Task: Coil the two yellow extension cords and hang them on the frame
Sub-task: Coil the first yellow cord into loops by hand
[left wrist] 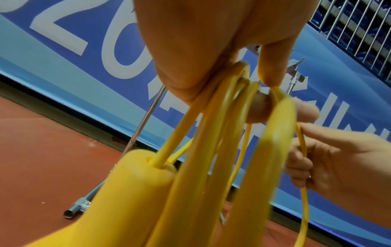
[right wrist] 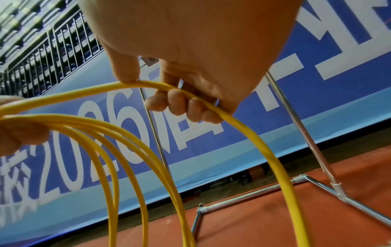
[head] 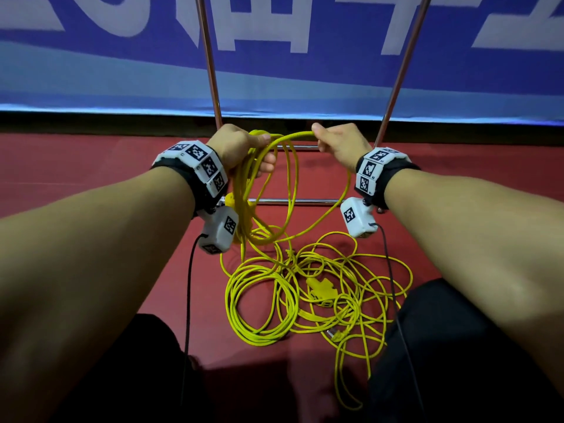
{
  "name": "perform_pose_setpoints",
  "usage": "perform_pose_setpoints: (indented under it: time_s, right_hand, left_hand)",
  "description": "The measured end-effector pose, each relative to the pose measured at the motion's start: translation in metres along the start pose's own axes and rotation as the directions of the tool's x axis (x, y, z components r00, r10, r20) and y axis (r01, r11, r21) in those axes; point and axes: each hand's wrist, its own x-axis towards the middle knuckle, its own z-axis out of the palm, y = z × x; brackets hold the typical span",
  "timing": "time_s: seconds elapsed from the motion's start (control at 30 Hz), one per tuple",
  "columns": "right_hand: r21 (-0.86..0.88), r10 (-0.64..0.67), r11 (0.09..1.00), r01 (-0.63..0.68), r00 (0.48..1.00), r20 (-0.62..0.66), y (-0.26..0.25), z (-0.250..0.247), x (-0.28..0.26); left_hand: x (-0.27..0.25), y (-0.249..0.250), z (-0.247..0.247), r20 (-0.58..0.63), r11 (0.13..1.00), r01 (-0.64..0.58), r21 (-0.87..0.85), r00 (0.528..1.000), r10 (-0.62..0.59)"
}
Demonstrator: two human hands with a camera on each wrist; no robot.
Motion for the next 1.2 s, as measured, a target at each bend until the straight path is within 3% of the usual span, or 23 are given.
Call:
perform_pose_setpoints:
  time_s: [0.1, 0.3, 0.5, 0.63, 0.87, 0.97, 1.07, 1.13, 1.2]
  right_hand:
    - [-0.015, -0.058, 0.998, 0.058, 0.998, -0.029, -0.005, 0.0, 0.0]
    - [-0.046, -0.184, 0.981, 0.186, 0.982, 0.046, -0.026, 0.018, -0.005]
    - [-0.024, -0.202, 0.979, 0.203, 0.977, 0.065, -0.031, 0.019, -0.005]
    - [-0.006, -0.23, 0.973, 0.232, 0.968, 0.099, -0.034, 0.022, -0.009]
    - [0.048, -0.235, 0.972, 0.23, 0.96, 0.153, -0.036, 0.021, -0.013]
    - [0.004, -0.195, 0.98, 0.201, 0.946, 0.259, -0.022, 0.021, -0.011]
    - [-0.147, -0.022, 0.986, 0.08, 0.934, 0.358, 0.007, 0.021, -0.007]
    - [-0.058, 0.079, 0.996, -0.062, 0.929, 0.362, 0.018, 0.017, -0.008]
    - [0.065, 0.124, 0.987, -0.146, 0.955, 0.268, 0.018, 0.013, -0.008]
  left_hand:
    - [-0.002, -0.001, 0.003, 0.051, 1.0, 0.02, 0.012, 0.998, -0.02]
    - [-0.005, -0.001, 0.01, 0.076, 0.997, -0.029, 0.076, 0.997, 0.023]
    - [-0.003, 0.002, 0.005, 0.009, 0.998, -0.021, 0.06, 1.0, 0.021]
    - [-0.006, 0.003, 0.004, 0.044, 1.0, -0.007, 0.013, 0.999, 0.006]
    - [-0.006, 0.005, 0.0, 0.001, 0.992, -0.089, 0.089, 0.996, 0.09]
    - [-0.001, 0.006, -0.005, -0.037, 0.993, -0.121, 0.011, 0.992, 0.121]
    - [0.003, 0.007, -0.012, -0.102, 0.987, -0.148, -0.064, 0.985, 0.141]
    - [0.004, 0.006, -0.015, -0.14, 0.984, -0.16, -0.08, 0.979, 0.147]
    - [0.004, 0.003, -0.015, -0.149, 0.986, -0.137, -0.091, 0.981, 0.123]
